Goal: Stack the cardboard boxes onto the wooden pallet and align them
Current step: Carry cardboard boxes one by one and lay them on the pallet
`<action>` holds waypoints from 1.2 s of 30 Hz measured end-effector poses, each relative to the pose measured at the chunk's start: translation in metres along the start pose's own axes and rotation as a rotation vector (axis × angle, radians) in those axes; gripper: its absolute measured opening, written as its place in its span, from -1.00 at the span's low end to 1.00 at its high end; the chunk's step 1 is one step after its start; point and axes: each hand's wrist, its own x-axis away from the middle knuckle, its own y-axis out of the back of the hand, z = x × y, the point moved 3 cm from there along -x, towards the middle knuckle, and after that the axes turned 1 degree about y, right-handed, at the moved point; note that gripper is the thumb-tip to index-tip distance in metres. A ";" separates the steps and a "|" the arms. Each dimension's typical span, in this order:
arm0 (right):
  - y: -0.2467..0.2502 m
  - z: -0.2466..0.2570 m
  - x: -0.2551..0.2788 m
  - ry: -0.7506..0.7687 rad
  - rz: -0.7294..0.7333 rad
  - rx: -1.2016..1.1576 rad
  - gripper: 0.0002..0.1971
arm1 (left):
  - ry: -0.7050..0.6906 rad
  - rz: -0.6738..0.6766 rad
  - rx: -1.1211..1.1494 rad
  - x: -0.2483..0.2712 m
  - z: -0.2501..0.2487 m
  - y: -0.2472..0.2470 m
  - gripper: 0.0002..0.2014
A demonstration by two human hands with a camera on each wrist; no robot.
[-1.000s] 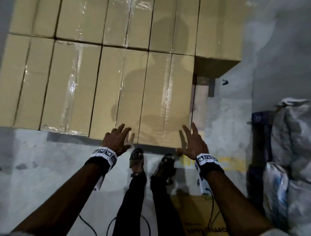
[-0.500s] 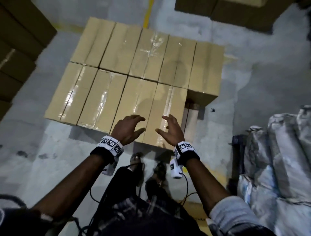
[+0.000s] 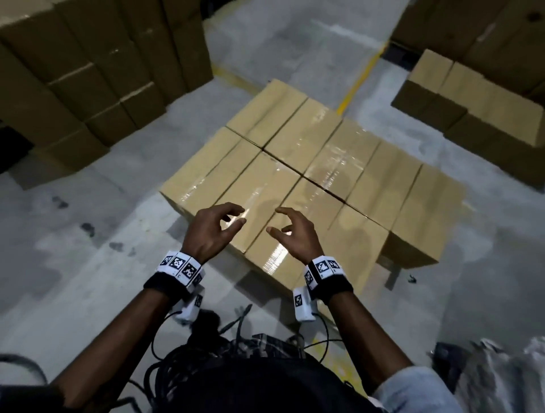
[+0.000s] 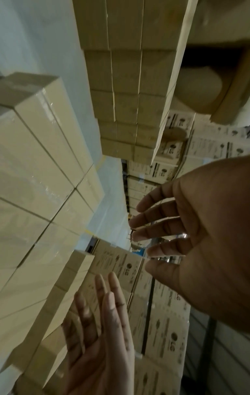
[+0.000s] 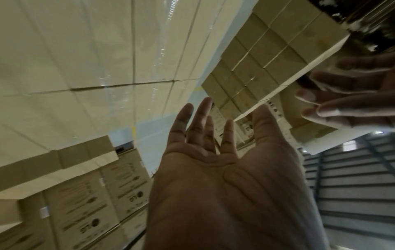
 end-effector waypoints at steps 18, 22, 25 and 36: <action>-0.310 0.281 -0.208 0.216 0.262 0.057 -0.44 | 0.211 -0.187 -0.116 -0.064 0.231 0.335 -0.62; -0.356 0.318 -0.257 0.210 0.333 0.114 -0.40 | 0.261 -0.178 -0.158 -0.099 0.268 0.374 -0.62; -0.387 0.345 -0.305 0.216 0.363 0.120 -0.37 | 0.252 -0.182 -0.233 -0.134 0.297 0.409 -0.59; -0.450 0.458 -0.555 0.182 0.319 0.087 -0.33 | 0.203 -0.058 -0.369 -0.368 0.387 0.560 -0.53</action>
